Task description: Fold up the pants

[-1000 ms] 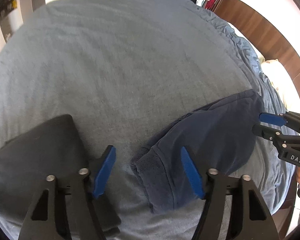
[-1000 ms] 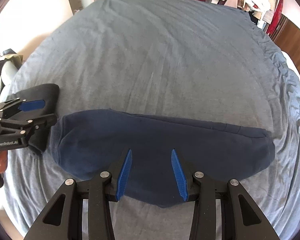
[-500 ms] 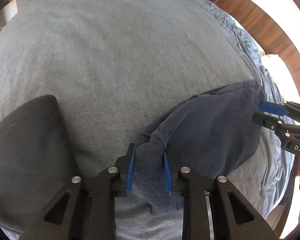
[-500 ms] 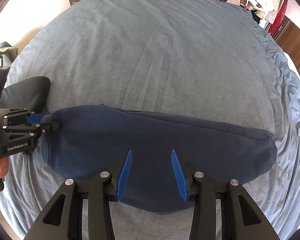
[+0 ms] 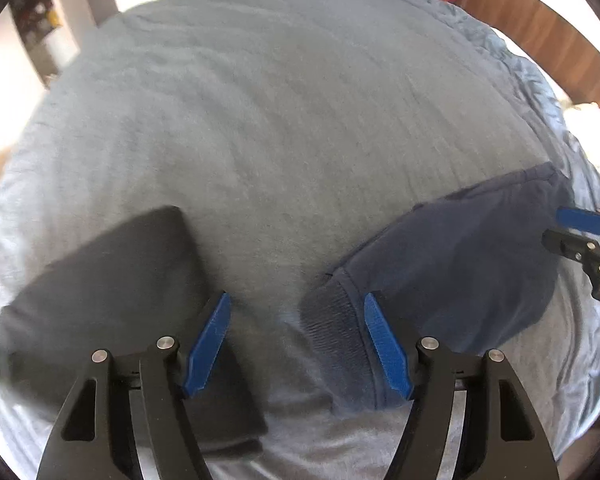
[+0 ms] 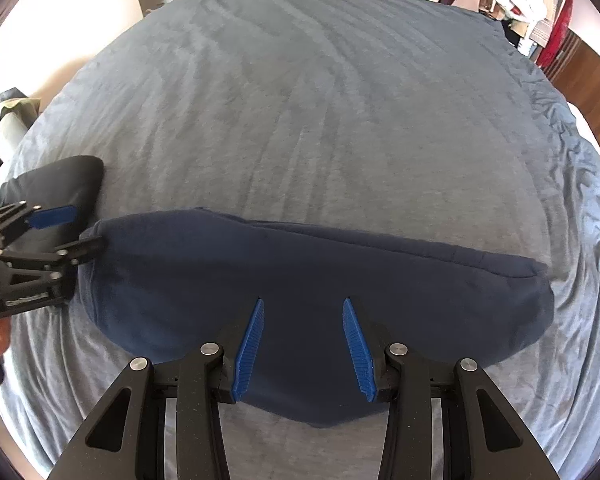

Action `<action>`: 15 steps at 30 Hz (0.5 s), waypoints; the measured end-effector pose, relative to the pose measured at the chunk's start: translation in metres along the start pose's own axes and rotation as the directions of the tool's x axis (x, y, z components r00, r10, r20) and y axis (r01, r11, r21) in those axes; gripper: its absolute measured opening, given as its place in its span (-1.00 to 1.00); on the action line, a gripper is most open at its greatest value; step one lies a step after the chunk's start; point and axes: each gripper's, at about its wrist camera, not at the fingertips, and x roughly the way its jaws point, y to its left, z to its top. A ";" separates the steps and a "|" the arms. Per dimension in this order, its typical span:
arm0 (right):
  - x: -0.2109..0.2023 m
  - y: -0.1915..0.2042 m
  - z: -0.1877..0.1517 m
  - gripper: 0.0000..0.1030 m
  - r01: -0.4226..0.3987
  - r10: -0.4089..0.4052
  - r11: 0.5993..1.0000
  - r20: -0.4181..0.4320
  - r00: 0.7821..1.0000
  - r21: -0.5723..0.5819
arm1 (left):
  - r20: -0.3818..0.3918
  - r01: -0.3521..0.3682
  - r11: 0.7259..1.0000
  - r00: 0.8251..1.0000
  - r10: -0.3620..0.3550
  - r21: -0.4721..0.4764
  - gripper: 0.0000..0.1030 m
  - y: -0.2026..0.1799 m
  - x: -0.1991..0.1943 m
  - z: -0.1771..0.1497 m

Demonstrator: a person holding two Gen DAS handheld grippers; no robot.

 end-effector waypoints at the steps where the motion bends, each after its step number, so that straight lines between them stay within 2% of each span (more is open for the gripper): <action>1: -0.002 -0.002 0.000 -0.18 -0.004 0.004 1.000 0.001 1.000 0.001 | 0.012 -0.015 1.000 1.000 0.015 0.003 0.33 -0.003 -0.008 0.001; 7: -0.021 -0.019 -0.006 -0.18 -0.046 0.046 0.999 0.030 0.999 0.007 | 0.076 0.010 1.000 0.997 -0.011 0.015 0.36 -0.031 -0.057 -0.001; 11: -0.034 -0.043 -0.013 -0.18 -0.078 0.076 0.996 0.057 0.996 0.033 | 0.146 -0.016 0.999 0.989 0.011 0.028 0.42 -0.060 -0.086 -0.002; 13: -0.040 -0.061 -0.020 -0.03 -0.076 0.072 0.996 0.072 0.995 0.053 | 0.168 -0.046 0.997 0.985 0.037 0.055 0.42 -0.078 -0.095 -0.001; 15: -0.045 -0.082 -0.026 -0.02 -0.071 0.063 0.994 0.094 0.994 0.081 | 0.188 -0.073 0.992 0.981 0.053 0.101 0.43 -0.101 -0.103 0.001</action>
